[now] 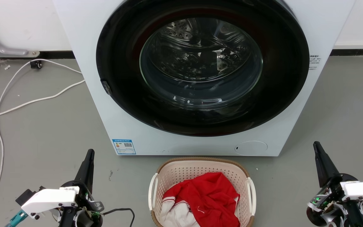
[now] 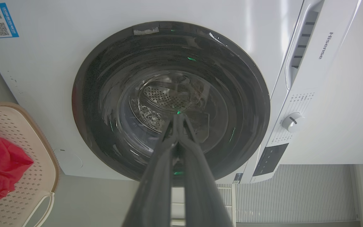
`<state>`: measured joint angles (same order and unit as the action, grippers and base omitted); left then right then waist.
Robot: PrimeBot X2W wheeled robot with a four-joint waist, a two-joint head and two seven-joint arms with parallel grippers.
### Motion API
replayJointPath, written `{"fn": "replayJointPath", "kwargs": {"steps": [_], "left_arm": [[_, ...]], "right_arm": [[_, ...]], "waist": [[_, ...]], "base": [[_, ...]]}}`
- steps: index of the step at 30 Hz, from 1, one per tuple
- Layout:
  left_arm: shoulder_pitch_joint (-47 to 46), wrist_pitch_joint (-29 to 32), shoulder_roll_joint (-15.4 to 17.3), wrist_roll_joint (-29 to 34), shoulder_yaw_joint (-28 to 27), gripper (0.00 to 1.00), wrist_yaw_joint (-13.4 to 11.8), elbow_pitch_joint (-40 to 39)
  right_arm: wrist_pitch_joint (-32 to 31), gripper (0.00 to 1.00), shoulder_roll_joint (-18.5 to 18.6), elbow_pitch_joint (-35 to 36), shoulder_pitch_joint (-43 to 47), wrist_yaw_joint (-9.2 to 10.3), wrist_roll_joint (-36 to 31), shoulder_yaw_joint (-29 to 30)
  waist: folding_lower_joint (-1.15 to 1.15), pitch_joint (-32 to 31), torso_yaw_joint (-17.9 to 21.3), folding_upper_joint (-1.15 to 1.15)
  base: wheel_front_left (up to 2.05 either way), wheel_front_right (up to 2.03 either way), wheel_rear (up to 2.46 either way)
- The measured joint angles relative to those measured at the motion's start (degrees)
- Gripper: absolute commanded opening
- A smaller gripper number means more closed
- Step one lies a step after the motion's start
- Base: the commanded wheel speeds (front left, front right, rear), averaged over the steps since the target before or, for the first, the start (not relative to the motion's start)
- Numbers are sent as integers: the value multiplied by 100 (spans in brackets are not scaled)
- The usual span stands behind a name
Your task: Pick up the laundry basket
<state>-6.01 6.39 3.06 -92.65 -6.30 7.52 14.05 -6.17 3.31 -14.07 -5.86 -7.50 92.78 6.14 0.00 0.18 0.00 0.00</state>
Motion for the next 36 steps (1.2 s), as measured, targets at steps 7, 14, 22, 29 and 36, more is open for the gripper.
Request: {"fn": "replayJointPath", "kwargs": {"steps": [7,14,22,29,36], "left_arm": [[0,1,-2,14,-3,0,0,1],[0,1,-3,14,-7,0,0,1],[141,-55,-20,16,79,100,-4,138],[136,-258,-25,218,305,100,-5,37],[135,-441,-25,827,472,100,-5,-146]], "right_arm": [[-1,0,-2,0,0,0,-1,3],[-2,0,-4,0,0,-1,-5,7],[45,100,-15,-109,171,1,-5,-9],[246,100,-21,77,269,1,-214,-75],[423,100,-23,294,376,1,-1007,-86]], "waist": [[0,0,0,0],[0,0,0,0],[0,0,-1,0],[0,2,-17,0],[0,2,-39,0]], "base": [[0,0,0],[0,0,0],[0,0,0],[0,0,0],[0,0,0]]}}
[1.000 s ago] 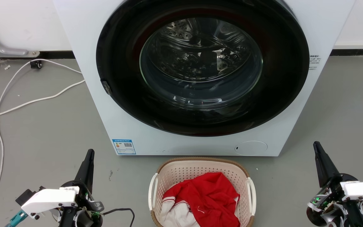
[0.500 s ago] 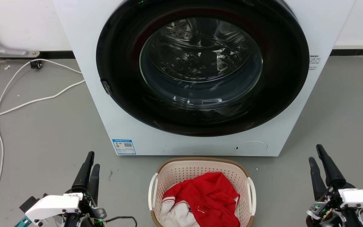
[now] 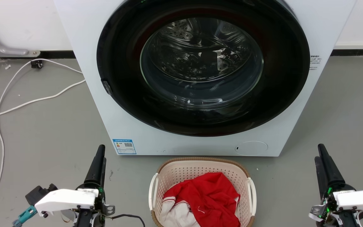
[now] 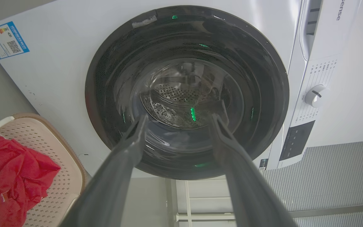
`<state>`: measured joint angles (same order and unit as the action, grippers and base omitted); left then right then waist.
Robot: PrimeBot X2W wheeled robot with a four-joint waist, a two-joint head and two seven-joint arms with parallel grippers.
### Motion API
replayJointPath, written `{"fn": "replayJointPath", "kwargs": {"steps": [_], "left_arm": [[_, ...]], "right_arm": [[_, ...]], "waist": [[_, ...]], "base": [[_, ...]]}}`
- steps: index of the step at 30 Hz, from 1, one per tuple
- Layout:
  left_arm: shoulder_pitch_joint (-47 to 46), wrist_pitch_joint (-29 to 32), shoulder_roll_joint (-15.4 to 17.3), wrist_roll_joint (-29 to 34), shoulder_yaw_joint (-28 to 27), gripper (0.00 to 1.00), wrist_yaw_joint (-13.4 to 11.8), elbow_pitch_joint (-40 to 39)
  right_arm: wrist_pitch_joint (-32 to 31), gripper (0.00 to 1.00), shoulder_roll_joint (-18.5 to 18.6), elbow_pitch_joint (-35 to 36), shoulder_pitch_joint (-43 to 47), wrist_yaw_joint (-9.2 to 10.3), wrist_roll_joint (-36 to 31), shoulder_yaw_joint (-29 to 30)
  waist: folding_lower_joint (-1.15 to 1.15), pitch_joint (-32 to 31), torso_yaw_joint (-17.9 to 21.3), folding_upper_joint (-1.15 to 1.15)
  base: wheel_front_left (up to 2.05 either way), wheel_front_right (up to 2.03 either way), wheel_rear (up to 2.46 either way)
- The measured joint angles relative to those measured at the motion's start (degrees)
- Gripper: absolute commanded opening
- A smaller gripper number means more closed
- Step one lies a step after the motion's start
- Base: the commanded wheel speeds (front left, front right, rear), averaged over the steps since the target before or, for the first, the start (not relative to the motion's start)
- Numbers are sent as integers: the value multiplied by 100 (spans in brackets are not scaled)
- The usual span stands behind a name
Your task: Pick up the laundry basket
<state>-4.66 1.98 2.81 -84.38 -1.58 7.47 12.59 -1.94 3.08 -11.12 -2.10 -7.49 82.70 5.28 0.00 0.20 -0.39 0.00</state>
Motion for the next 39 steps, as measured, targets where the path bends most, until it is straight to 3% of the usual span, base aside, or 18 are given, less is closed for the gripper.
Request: {"fn": "replayJointPath", "kwargs": {"steps": [10,12,18,39], "left_arm": [[1,-229,1,1326,192,100,0,-177],[1,-323,1,1967,320,100,-15,-218],[0,-448,1,2773,495,100,-41,-225],[-59,-832,111,4775,966,100,-194,-176]], "right_arm": [[244,100,-4,334,124,0,-1404,-3],[328,100,-5,412,152,0,-1913,-29],[398,100,-7,546,232,0,-2703,-38],[409,100,-8,1144,478,0,-4695,-51]], "waist": [[0,-15,-30,0],[0,-15,-45,0],[0,-9,-66,0],[0,-6,-98,0]], "base": [[0,0,0],[0,0,0],[0,0,0],[0,0,0]]}}
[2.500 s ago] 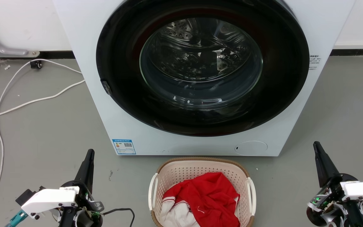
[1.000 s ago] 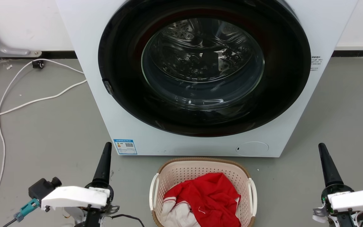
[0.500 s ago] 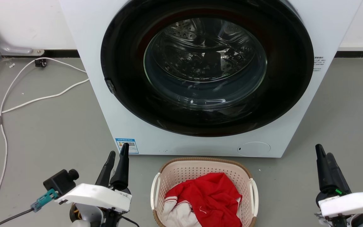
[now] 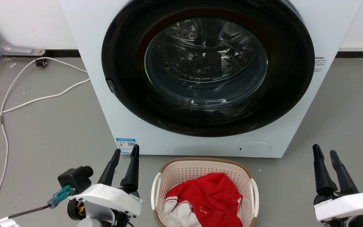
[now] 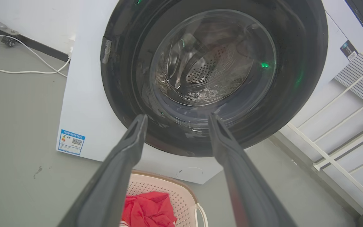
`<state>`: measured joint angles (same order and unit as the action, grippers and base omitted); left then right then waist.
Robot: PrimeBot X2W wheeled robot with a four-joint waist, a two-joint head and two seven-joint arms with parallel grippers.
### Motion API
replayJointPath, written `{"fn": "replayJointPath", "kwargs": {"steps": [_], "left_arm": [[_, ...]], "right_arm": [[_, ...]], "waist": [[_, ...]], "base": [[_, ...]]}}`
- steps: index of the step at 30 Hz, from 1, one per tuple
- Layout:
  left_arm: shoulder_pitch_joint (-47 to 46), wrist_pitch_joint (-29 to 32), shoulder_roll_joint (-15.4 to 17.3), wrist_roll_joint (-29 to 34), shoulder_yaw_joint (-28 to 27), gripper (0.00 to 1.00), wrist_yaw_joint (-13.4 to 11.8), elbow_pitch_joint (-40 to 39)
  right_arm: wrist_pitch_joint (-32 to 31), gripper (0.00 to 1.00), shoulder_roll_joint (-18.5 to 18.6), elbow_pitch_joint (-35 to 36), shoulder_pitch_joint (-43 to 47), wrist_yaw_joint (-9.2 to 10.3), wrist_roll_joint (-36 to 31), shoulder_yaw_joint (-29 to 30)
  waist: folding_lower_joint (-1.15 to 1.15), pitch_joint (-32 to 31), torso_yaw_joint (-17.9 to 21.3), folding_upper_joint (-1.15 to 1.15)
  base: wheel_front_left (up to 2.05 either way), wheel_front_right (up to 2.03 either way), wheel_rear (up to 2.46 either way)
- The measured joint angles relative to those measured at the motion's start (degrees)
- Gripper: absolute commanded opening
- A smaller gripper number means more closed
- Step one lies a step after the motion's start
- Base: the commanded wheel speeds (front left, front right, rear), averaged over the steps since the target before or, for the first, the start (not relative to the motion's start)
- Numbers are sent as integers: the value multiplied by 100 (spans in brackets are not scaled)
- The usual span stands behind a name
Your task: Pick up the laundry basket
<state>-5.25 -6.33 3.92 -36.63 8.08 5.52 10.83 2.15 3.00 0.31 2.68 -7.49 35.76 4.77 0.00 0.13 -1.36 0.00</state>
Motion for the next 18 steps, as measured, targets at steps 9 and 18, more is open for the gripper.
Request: {"fn": "replayJointPath", "kwargs": {"steps": [9,18], "left_arm": [[-25,-144,96,650,219,100,-108,4],[-86,-276,164,1217,444,100,-226,0]], "right_arm": [[-15,100,-1,214,105,0,-726,14],[-23,100,-1,393,220,0,-1292,11]], "waist": [[0,-8,-5,0],[0,-18,-15,0]], "base": [[0,0,0],[0,0,0]]}}
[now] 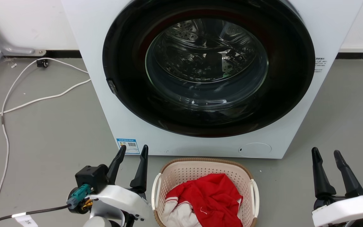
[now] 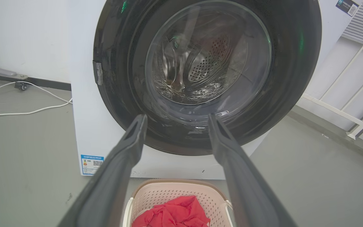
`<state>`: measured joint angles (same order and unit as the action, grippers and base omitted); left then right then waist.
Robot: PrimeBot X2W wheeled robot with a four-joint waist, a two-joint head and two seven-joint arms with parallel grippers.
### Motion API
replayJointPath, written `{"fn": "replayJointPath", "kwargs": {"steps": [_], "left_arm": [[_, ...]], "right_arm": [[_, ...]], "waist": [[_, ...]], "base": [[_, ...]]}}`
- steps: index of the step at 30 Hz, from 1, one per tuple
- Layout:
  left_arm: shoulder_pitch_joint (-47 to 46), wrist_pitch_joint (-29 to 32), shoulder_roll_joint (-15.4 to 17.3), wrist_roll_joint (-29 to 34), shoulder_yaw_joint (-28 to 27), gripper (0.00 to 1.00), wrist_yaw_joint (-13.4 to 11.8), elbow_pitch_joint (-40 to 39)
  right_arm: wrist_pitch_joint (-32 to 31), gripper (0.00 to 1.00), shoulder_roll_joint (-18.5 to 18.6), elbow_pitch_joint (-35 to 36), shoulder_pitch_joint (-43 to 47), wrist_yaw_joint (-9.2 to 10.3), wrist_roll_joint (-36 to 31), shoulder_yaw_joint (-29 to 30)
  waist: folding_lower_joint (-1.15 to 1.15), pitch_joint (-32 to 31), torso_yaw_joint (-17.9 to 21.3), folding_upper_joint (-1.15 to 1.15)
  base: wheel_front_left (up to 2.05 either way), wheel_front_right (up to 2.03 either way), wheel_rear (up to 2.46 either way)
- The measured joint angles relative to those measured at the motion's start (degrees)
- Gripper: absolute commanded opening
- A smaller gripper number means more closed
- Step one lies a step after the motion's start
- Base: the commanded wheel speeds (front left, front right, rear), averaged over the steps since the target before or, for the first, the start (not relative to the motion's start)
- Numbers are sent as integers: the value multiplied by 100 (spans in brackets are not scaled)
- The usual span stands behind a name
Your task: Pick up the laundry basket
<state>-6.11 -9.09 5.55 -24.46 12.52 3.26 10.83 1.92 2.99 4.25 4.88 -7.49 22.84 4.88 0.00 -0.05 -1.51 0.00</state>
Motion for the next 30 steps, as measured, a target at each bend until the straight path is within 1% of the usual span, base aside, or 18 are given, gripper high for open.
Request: {"fn": "replayJointPath", "kwargs": {"steps": [12,30], "left_arm": [[-3,-169,96,579,172,100,-125,44],[-2,-379,88,1271,318,100,-174,200]], "right_arm": [[1,100,-1,163,116,0,-641,22],[34,100,-1,300,272,-1,-1378,58]], "waist": [[0,-27,-24,0],[0,-55,-46,0]], "base": [[0,0,0],[0,0,0]]}}
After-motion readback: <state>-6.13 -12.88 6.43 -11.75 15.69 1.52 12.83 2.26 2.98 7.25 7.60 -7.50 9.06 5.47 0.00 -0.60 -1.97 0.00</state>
